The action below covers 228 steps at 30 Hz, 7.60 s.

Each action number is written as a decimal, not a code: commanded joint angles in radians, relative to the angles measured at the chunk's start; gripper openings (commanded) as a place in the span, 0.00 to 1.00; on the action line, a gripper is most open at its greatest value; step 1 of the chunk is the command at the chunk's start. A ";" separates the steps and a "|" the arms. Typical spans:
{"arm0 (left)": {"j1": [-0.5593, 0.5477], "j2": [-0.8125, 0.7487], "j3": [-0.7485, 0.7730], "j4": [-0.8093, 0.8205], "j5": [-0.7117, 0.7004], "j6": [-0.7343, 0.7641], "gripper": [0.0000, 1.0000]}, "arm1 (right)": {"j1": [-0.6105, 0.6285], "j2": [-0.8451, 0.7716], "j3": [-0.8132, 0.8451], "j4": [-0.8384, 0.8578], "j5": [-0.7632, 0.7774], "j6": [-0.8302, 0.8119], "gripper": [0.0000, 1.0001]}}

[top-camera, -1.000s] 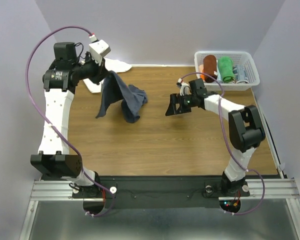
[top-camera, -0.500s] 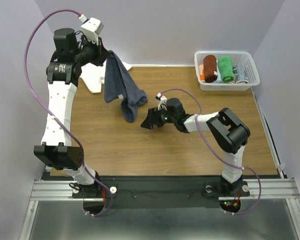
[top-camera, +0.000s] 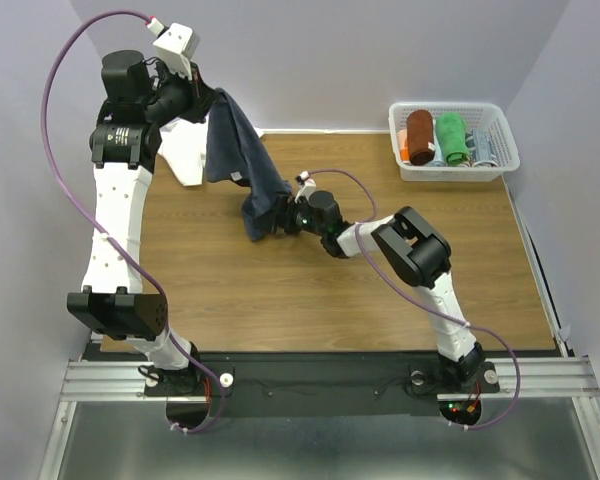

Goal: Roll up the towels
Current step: Flatten the towel

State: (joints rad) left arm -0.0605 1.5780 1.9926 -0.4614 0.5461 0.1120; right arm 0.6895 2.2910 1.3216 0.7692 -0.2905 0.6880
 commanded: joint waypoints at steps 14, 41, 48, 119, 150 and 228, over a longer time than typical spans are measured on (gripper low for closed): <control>0.031 -0.021 0.089 0.083 -0.008 -0.046 0.00 | 0.119 0.107 -0.059 0.120 -0.019 0.096 1.00; 0.122 -0.090 -0.069 0.067 0.025 -0.021 0.00 | -0.191 -0.382 -0.113 -0.463 -0.215 -0.310 0.71; 0.108 -0.067 -0.017 0.093 -0.043 -0.155 0.00 | 0.022 -0.314 -0.179 -0.237 -0.009 -0.209 0.99; 0.180 -0.001 -0.240 -0.074 0.100 0.533 0.00 | -0.544 -0.546 0.561 -1.630 -0.036 -1.590 0.01; 0.297 -0.041 -0.821 -0.140 0.009 0.734 0.44 | -0.622 -0.489 0.062 -1.537 -0.250 -0.991 0.48; -0.012 0.508 -0.494 0.219 -0.241 0.318 0.47 | -0.742 -0.772 -0.354 -1.768 0.059 -1.329 0.01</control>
State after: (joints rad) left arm -0.0772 2.1117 1.5200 -0.2321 0.3733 0.4278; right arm -0.0528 1.5311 0.9527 -0.9874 -0.2348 -0.6468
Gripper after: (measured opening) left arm 0.470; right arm 0.018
